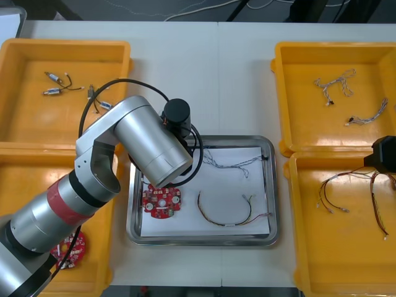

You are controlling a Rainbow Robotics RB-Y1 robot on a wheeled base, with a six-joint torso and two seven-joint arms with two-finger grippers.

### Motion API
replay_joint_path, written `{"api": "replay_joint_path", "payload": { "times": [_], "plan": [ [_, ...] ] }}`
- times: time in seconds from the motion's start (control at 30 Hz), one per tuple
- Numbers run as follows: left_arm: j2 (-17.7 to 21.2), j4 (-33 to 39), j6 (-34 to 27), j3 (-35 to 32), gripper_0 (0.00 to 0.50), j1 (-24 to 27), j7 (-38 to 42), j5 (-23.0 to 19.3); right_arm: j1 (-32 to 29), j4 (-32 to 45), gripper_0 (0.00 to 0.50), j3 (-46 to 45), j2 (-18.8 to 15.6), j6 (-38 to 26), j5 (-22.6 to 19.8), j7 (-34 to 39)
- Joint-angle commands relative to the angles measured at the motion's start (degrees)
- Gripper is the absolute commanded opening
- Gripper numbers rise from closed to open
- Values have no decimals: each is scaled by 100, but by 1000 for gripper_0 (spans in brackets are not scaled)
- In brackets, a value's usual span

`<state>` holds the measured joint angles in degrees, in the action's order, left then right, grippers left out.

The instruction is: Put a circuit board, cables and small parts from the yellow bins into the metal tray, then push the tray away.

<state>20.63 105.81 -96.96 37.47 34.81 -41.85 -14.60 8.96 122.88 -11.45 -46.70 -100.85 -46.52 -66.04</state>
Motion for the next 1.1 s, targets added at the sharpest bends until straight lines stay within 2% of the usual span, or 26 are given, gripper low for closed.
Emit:
{"api": "replay_joint_path", "payload": {
  "times": [0.03, 0.67, 0.7, 0.77, 0.83, 0.87, 0.93, 0.97, 1.1],
  "plan": [
    [-156, 62, 134, 156, 0, -141, 547, 62, -61, 26, 500, -174, 38, 39, 3, -138],
    [-165, 62, 213, 182, 0, -220, 652, -34, -61, 26, 500, -174, 38, 39, 3, -138],
    [-156, 53, 213, 182, 17, -220, 652, -34, -61, 26, 500, -174, 38, 39, 3, -138],
    [-165, 62, 213, 182, 97, -220, 661, -25, -61, 26, 500, -174, 38, 39, 3, -138],
    [-156, 62, 213, 182, 250, -229, 670, -25, -61, 26, 500, -174, 38, 39, 3, -138],
    [-156, 62, 213, 182, 276, -220, 670, -25, -61, 26, 500, -174, 38, 39, 3, -138],
    [-156, 62, 213, 182, 364, -220, 678, -17, -61, 26, 500, -174, 38, 39, 3, -138],
    [-165, 62, 213, 182, 372, -220, 678, -17, -61, 26, 500, -174, 38, 39, 3, -138],
    [-165, 62, 222, 182, 461, -229, 696, 1, -61, 26, 500, -174, 38, 39, 3, -138]
  ]
}}
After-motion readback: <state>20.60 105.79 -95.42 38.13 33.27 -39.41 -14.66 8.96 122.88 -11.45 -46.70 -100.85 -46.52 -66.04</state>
